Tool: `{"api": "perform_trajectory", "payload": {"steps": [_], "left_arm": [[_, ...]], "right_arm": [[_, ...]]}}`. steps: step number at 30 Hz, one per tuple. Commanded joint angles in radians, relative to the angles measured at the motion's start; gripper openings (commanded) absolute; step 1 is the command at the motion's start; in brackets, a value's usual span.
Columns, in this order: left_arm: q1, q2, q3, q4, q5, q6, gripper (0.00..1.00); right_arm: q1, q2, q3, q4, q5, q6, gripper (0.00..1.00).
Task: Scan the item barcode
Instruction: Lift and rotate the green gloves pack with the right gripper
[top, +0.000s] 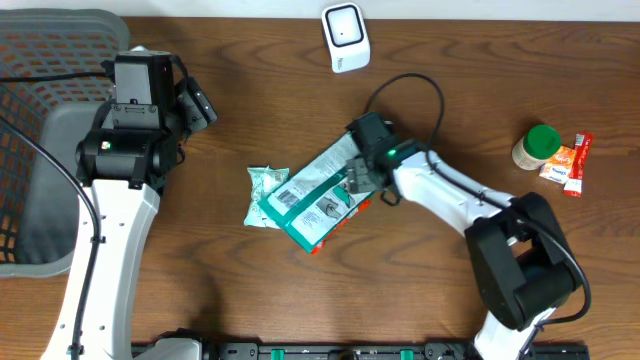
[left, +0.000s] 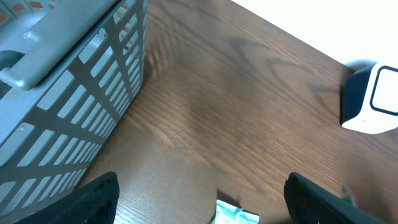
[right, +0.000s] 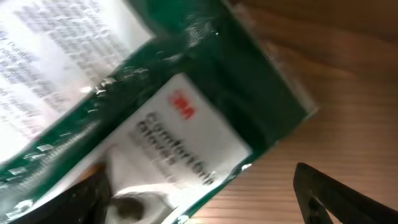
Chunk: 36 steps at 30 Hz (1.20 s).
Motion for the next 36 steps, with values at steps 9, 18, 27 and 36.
{"api": "perform_trajectory", "payload": {"steps": [9,18,27,36], "left_arm": [[0.003,0.001,0.012,0.000,-0.016,0.006,0.85],[0.003,0.001,0.012,0.000,-0.016,0.006,0.85],[0.003,0.001,0.012,0.000,-0.016,0.006,0.85],[0.003,0.001,0.012,0.000,-0.016,0.006,0.85]], "right_arm": [[-0.125,-0.088,-0.017,-0.080,-0.253,0.093,0.87],[-0.093,-0.276,-0.020,-0.181,-0.244,0.127,0.79],[0.005,-0.118,-0.107,-0.027,-0.167,0.213,0.22],[-0.133,-0.040,-0.107,-0.012,0.022,0.148,0.01]]}}
